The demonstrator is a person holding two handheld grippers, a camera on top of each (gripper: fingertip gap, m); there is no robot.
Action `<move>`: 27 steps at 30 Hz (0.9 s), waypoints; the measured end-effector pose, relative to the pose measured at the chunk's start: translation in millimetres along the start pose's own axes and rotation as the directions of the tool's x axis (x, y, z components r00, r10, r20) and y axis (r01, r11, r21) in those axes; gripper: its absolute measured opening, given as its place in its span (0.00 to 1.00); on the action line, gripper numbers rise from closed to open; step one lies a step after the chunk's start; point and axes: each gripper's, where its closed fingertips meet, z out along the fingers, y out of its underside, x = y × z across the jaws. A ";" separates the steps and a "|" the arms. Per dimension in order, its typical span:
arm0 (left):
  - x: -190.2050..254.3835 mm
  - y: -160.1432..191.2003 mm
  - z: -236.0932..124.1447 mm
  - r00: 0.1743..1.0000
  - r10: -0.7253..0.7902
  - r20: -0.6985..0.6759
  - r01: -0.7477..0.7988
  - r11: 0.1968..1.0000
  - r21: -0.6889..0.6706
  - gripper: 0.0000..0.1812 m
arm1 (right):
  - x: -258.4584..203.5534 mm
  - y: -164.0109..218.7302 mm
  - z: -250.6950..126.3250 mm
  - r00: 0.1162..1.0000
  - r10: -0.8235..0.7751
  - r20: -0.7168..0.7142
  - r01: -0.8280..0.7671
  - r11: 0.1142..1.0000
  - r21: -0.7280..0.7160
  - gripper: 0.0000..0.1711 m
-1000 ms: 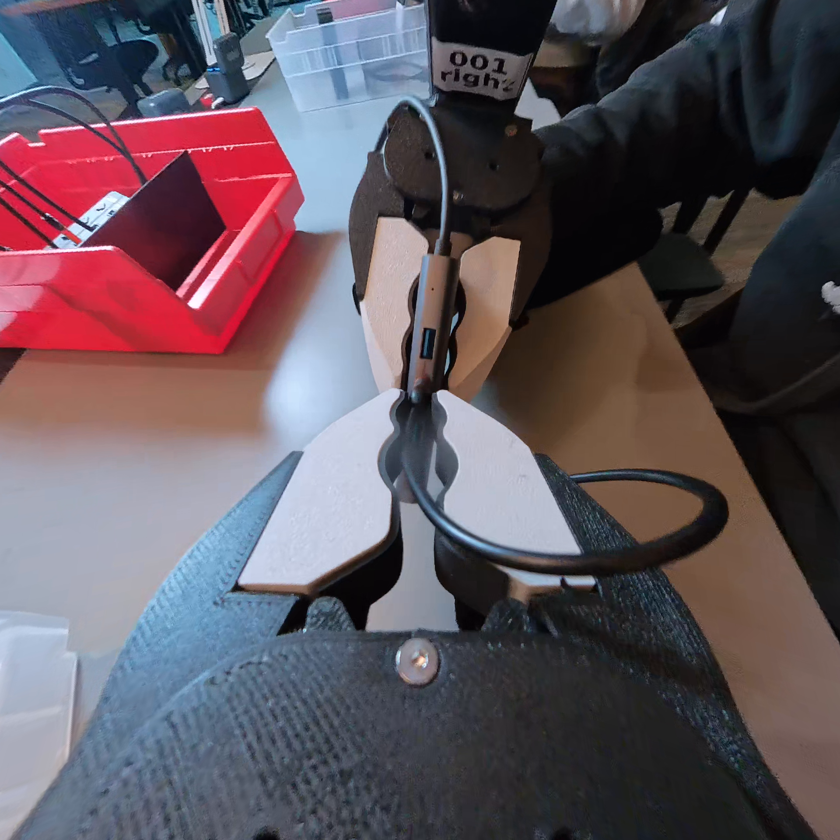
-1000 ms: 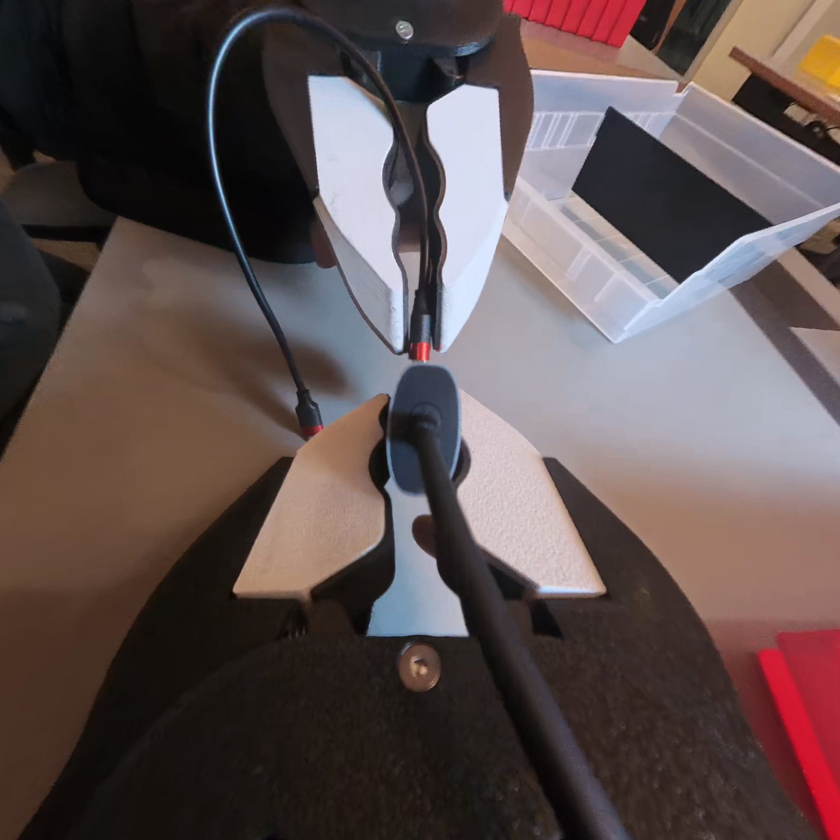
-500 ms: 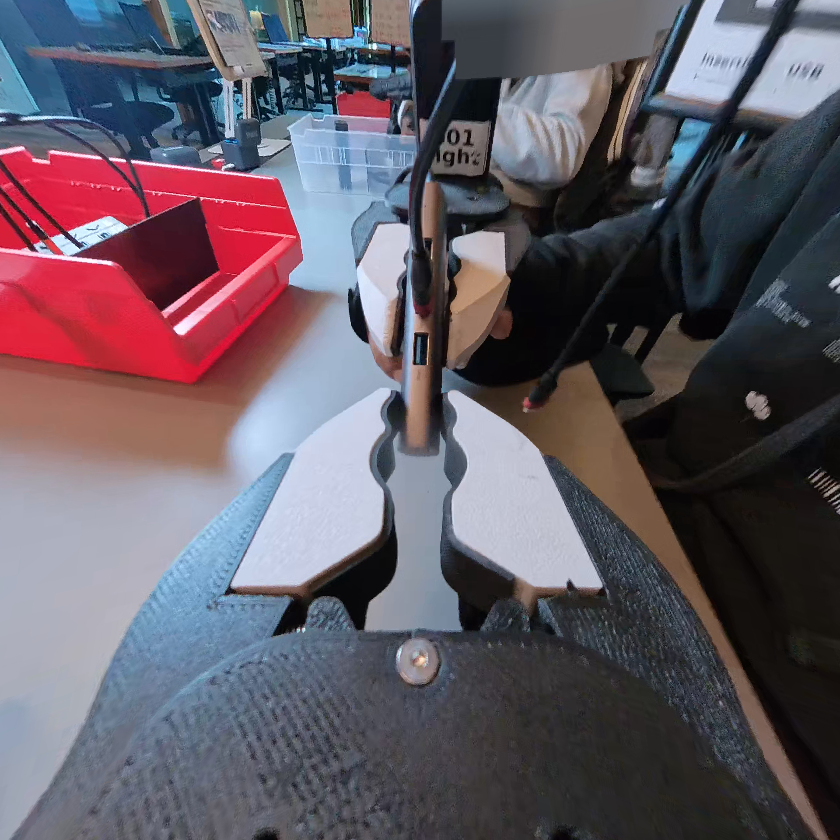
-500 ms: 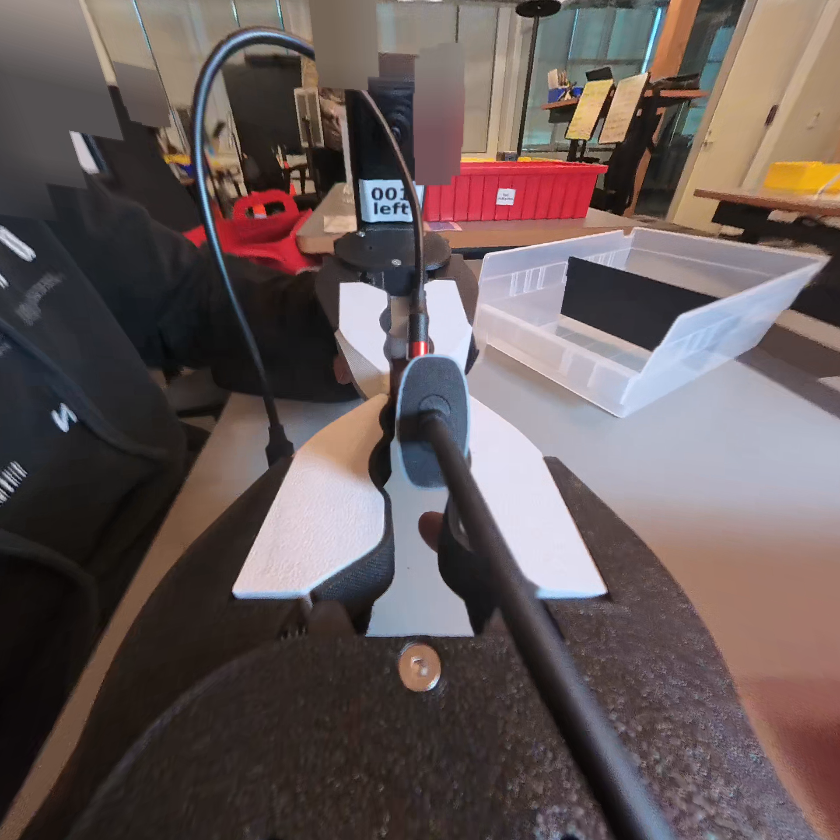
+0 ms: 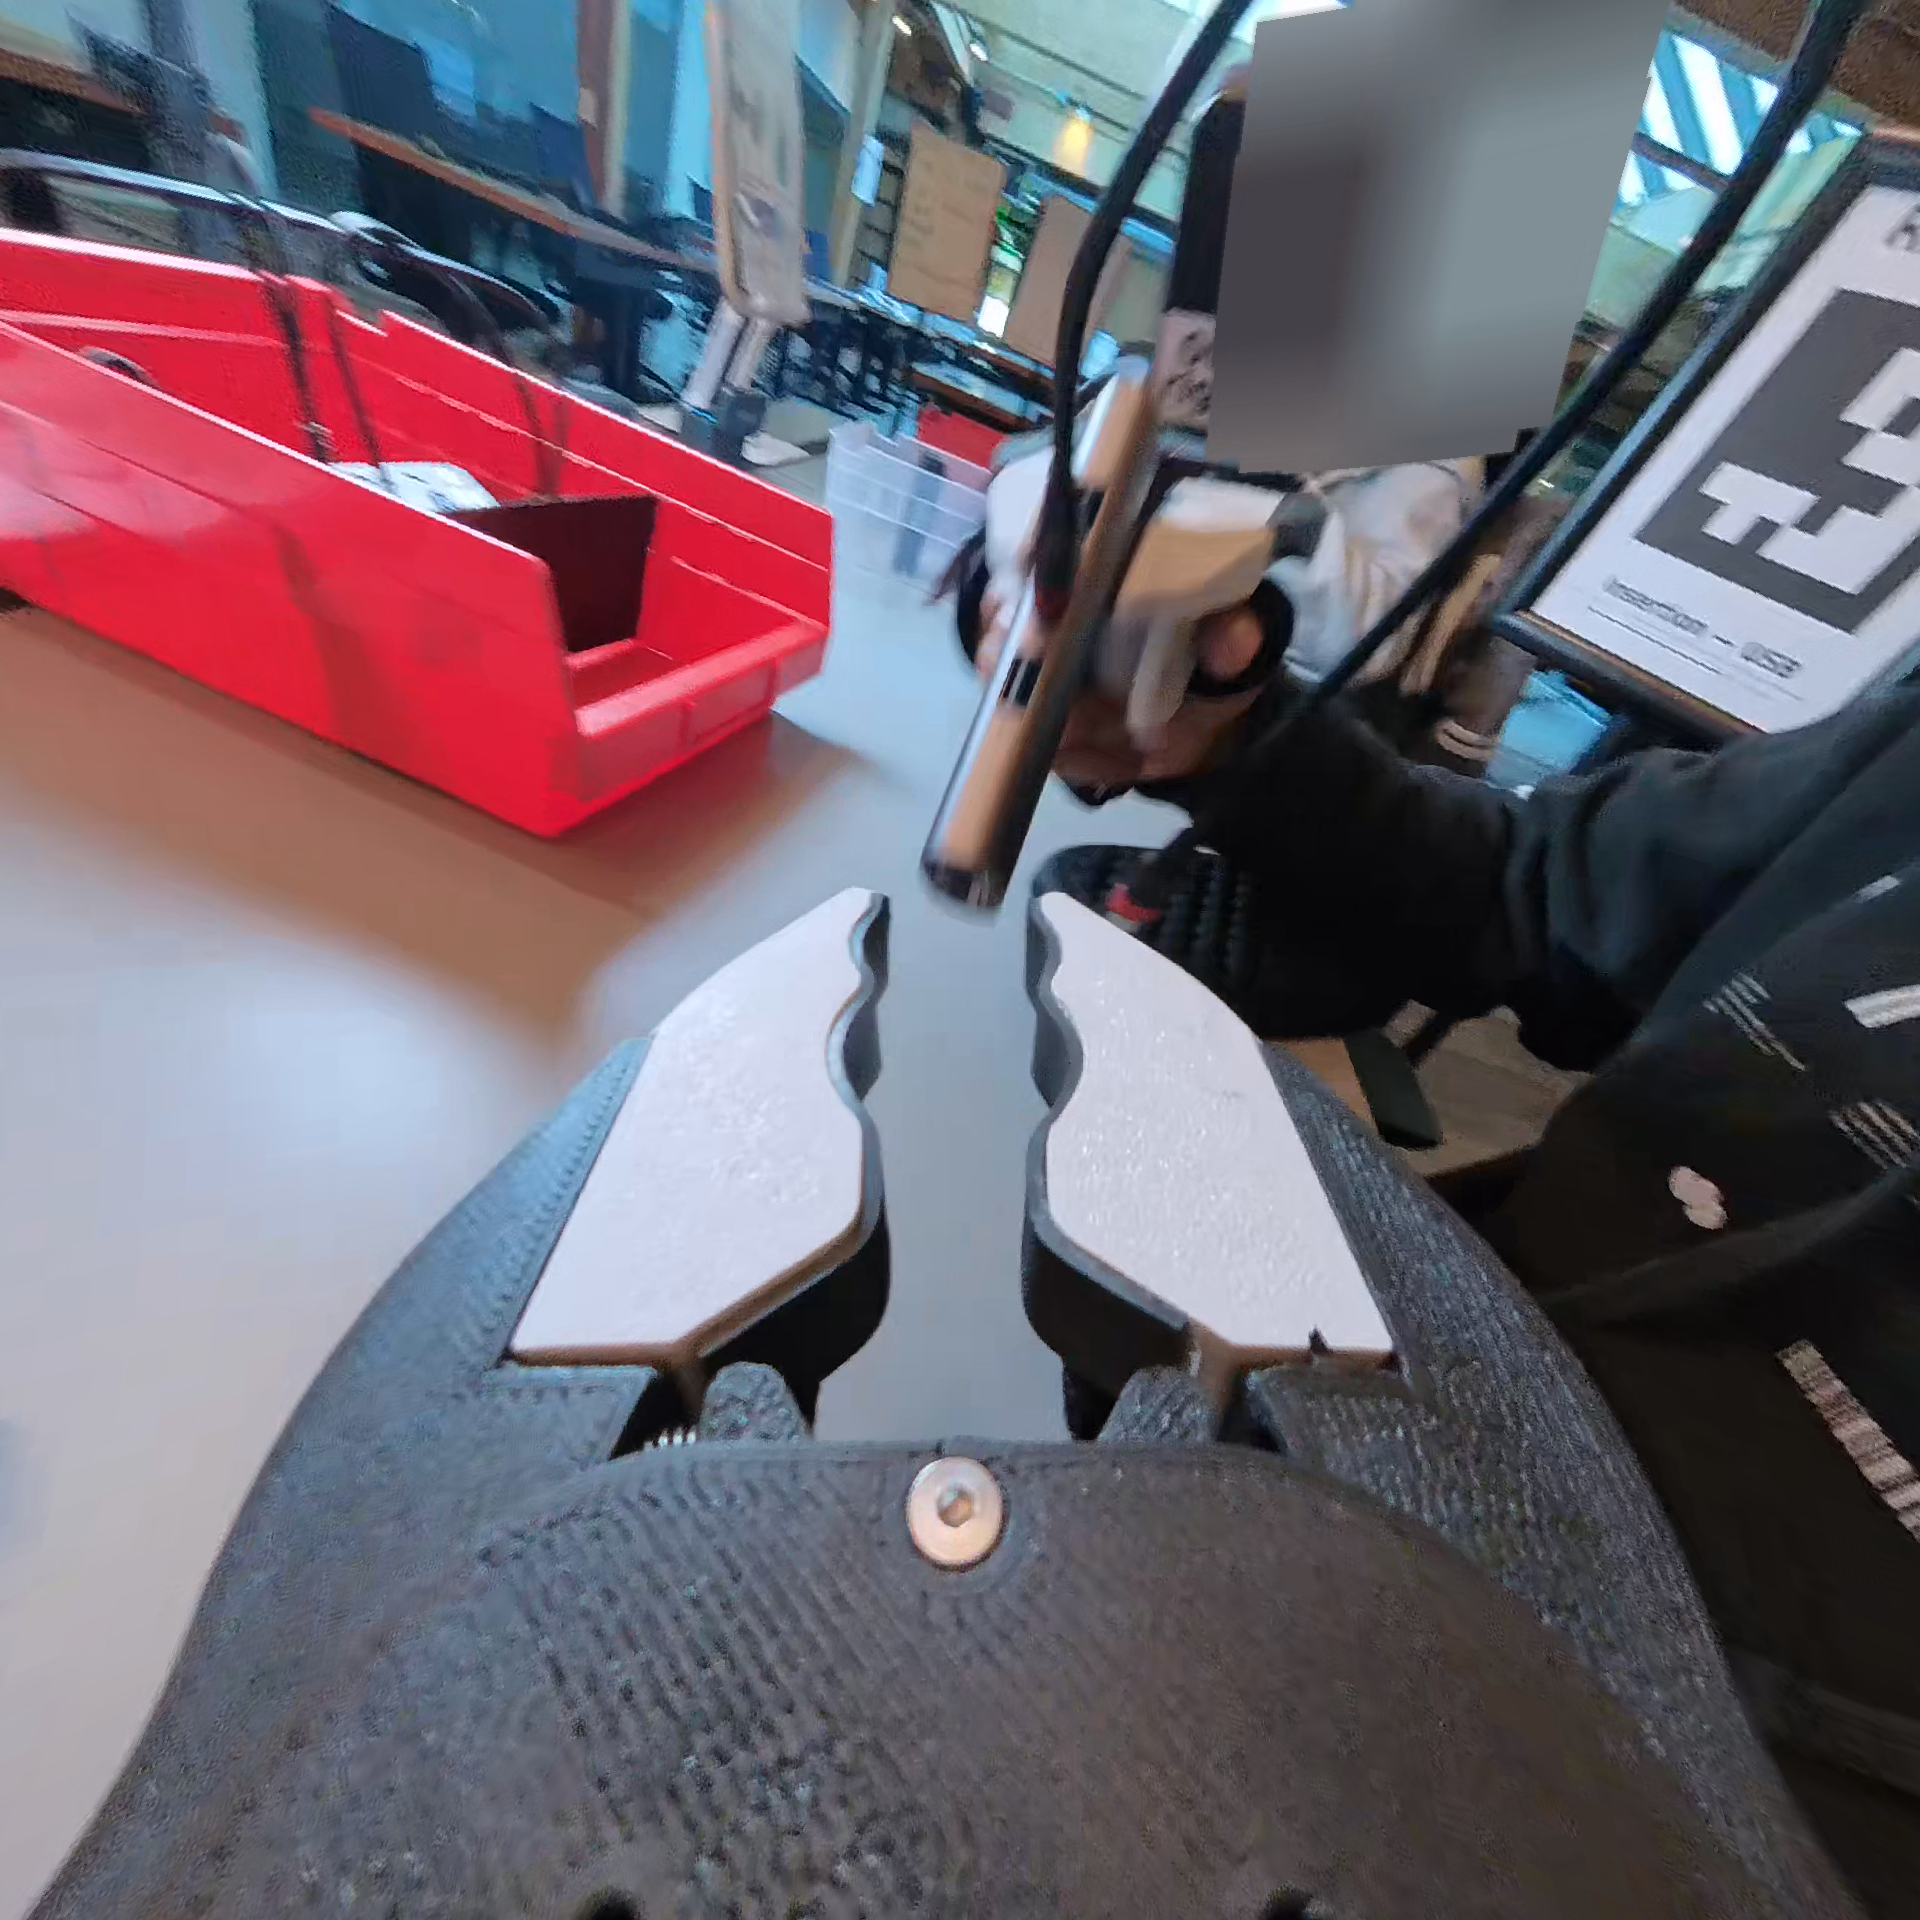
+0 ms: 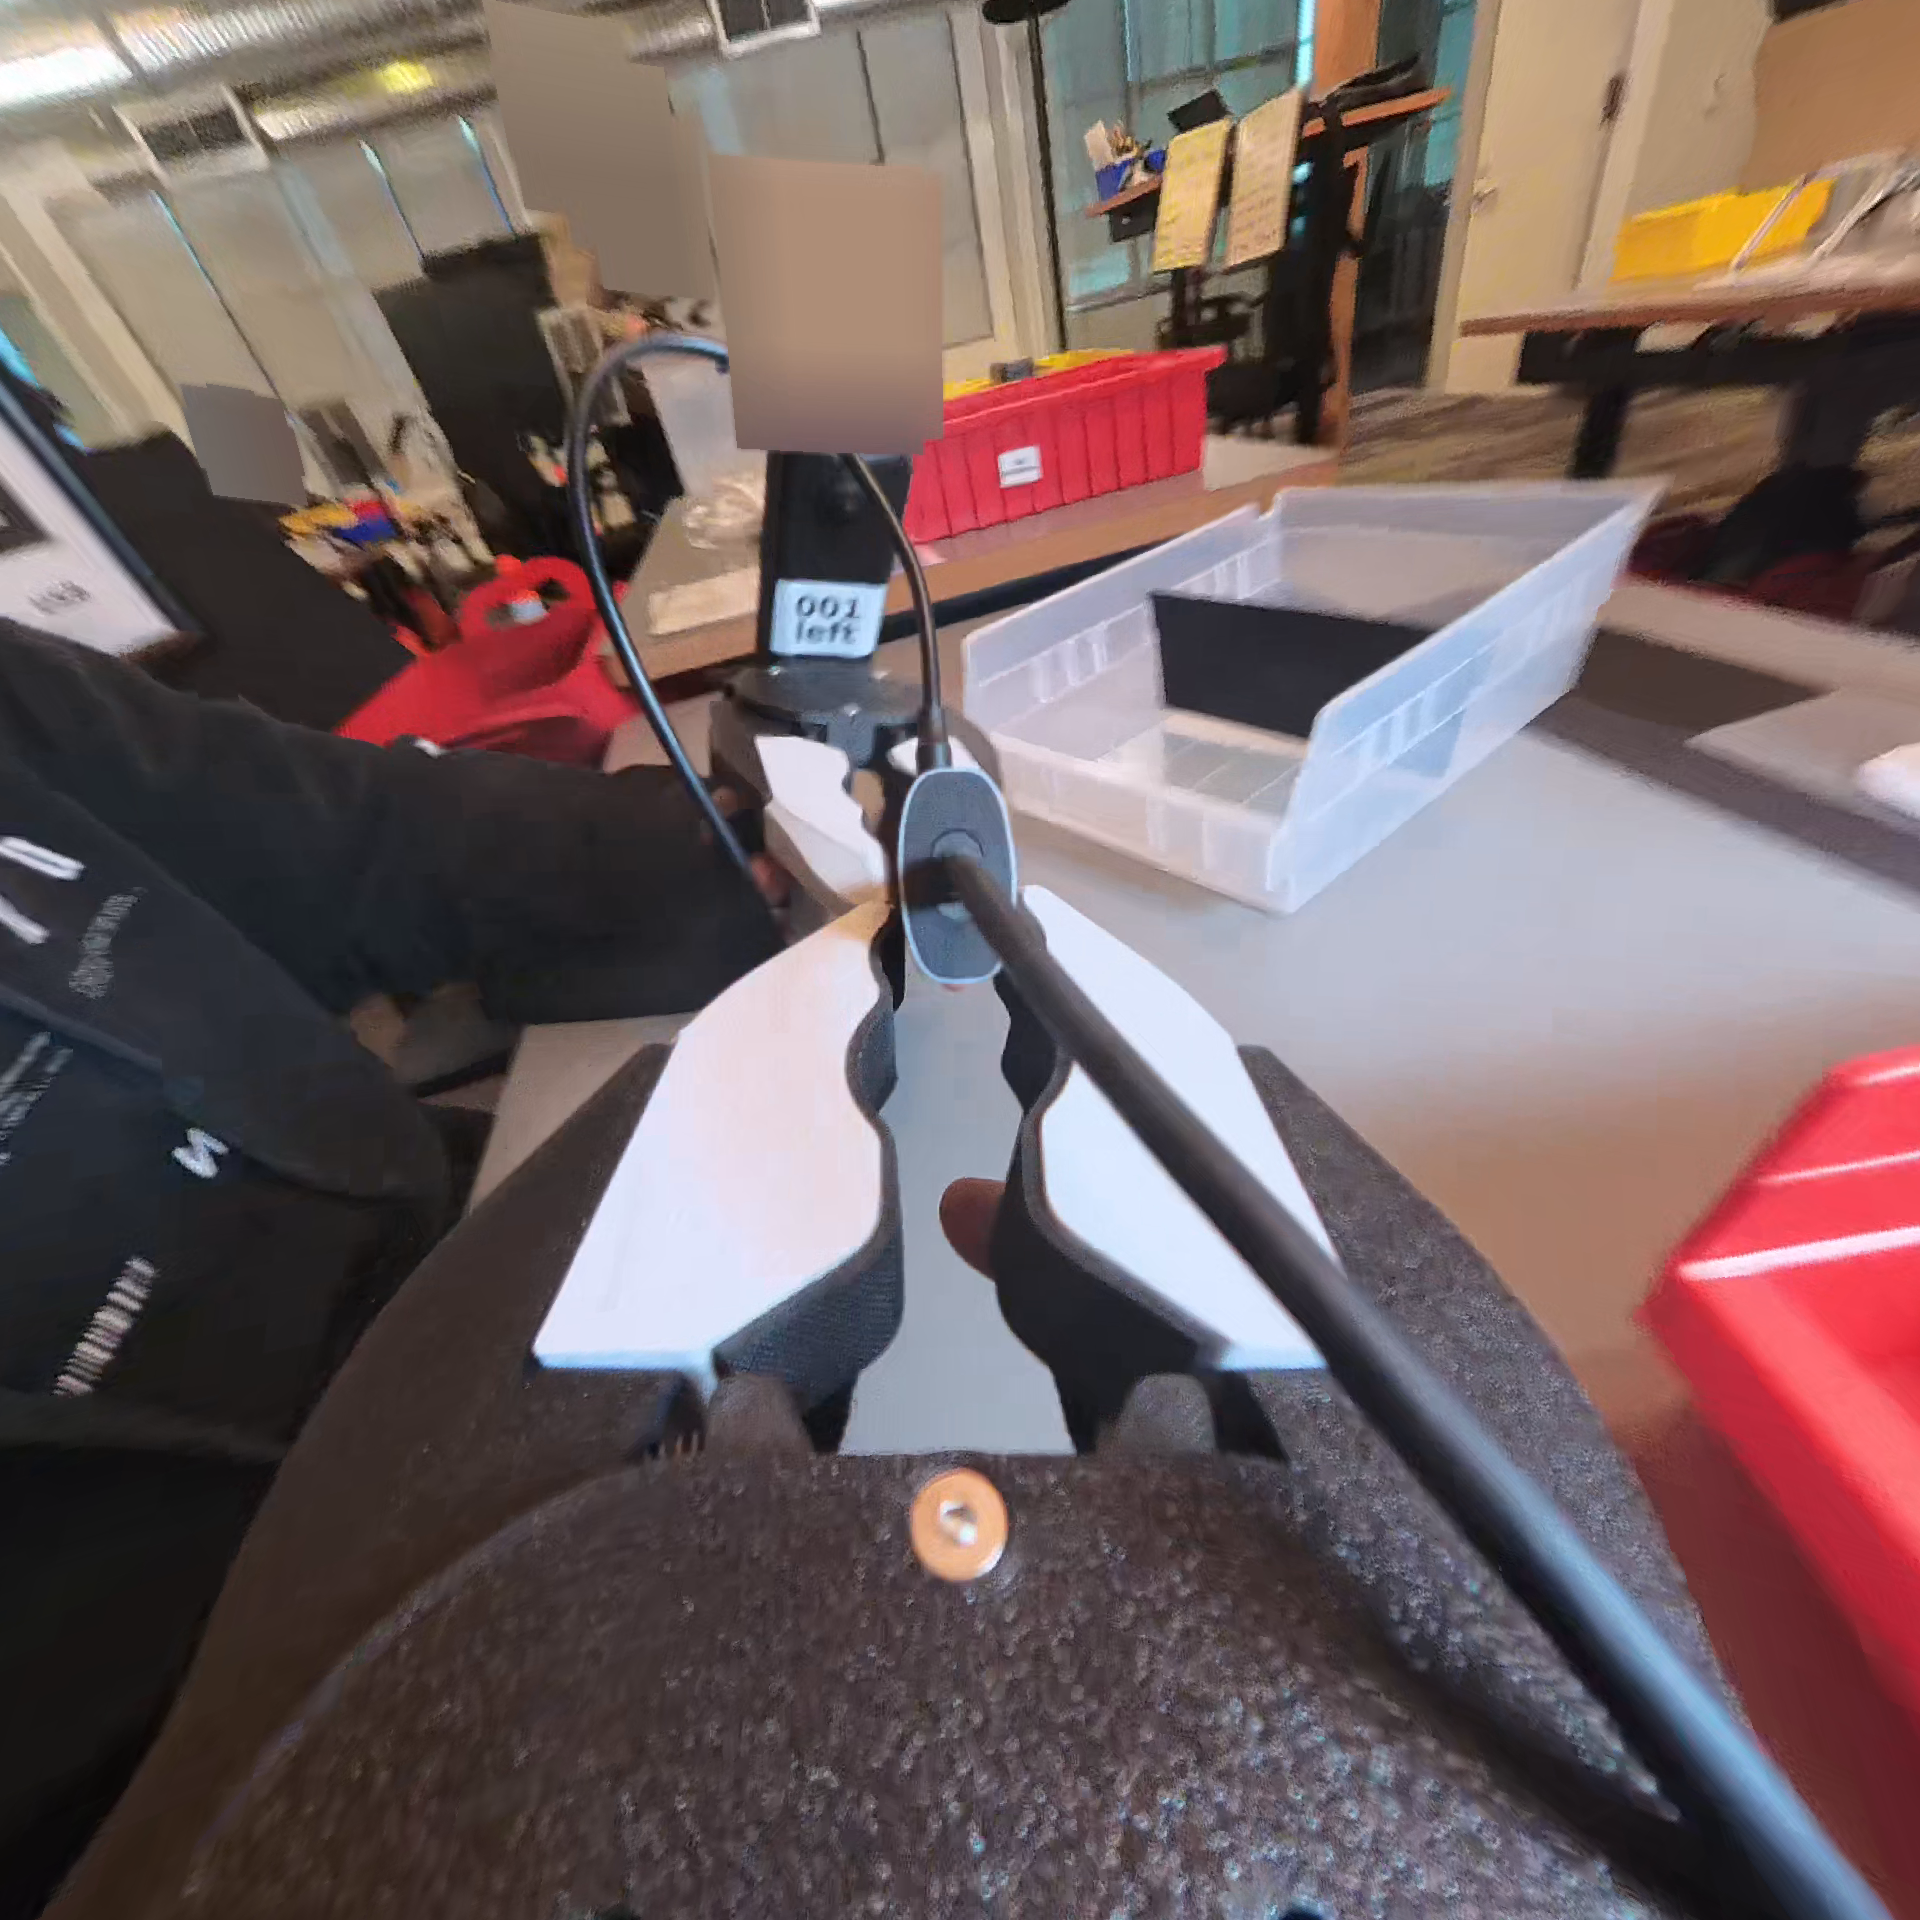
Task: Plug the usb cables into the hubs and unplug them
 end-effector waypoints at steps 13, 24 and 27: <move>-45.6 -1.6 -20.2 0.963 0.091 0.254 -0.091 0.996 -0.011 0.21 | 271.7 -104.9 -157.1 0.405 -0.771 -0.492 -0.132 0.484 -0.865 0.10; -47.8 20.1 -10.9 0.952 0.163 0.260 -0.136 0.984 -0.117 0.20 | 328.9 6.6 -107.7 0.756 -0.586 -0.292 -0.248 0.156 -0.956 0.12; -49.5 22.8 -10.5 0.954 0.160 0.253 -0.131 0.983 -0.126 0.20 | 303.4 5.2 -100.1 0.854 -0.421 -0.306 -0.275 0.135 -0.952 0.31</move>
